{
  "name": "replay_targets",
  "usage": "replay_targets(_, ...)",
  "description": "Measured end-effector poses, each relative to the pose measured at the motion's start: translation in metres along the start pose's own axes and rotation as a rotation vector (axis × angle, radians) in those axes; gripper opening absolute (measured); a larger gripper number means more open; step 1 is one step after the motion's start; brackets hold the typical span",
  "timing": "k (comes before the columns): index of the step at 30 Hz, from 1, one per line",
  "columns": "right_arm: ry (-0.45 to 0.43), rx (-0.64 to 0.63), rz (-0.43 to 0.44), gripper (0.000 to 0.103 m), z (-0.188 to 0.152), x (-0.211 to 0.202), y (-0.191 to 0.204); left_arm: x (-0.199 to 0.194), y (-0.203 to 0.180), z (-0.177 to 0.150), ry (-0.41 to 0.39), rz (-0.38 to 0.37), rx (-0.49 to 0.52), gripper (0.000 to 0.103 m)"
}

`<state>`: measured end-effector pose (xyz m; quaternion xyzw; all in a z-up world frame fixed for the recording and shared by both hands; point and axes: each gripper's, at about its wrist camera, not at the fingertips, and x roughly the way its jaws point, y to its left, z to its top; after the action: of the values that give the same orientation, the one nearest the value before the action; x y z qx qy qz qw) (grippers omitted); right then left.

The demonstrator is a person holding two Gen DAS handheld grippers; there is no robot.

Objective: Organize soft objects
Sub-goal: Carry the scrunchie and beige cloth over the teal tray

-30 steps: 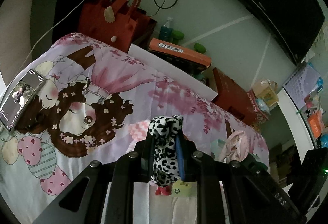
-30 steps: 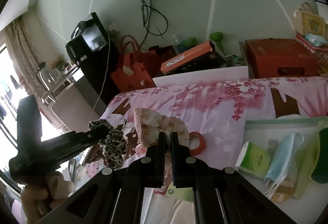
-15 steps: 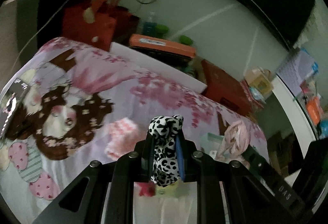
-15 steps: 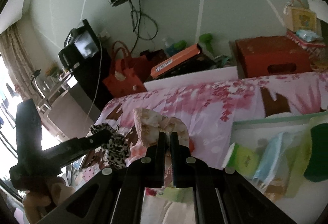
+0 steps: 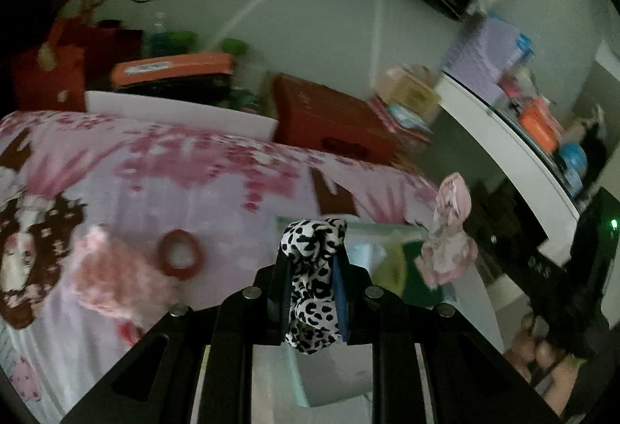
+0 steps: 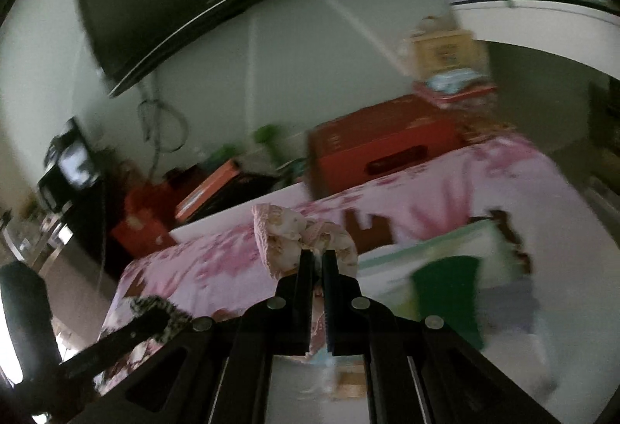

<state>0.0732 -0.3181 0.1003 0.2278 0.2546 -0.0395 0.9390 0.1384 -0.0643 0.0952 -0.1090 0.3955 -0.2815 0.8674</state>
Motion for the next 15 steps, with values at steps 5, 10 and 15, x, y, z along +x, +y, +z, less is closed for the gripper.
replay_targets(5,-0.013,0.040,-0.052,0.005,0.007,-0.012,-0.027,0.017,-0.025,-0.007,0.049,-0.056,0.053,0.020)
replay_targets(10,0.049,0.037,-0.051,0.005,0.001,0.002,-0.033,0.045,-0.032,-0.017,0.124,-0.080,0.067,0.020)
replay_targets(15,0.163,0.041,-0.072,0.005,-0.021,0.038,-0.037,0.075,-0.027,-0.031,0.212,-0.058,0.050,0.020)
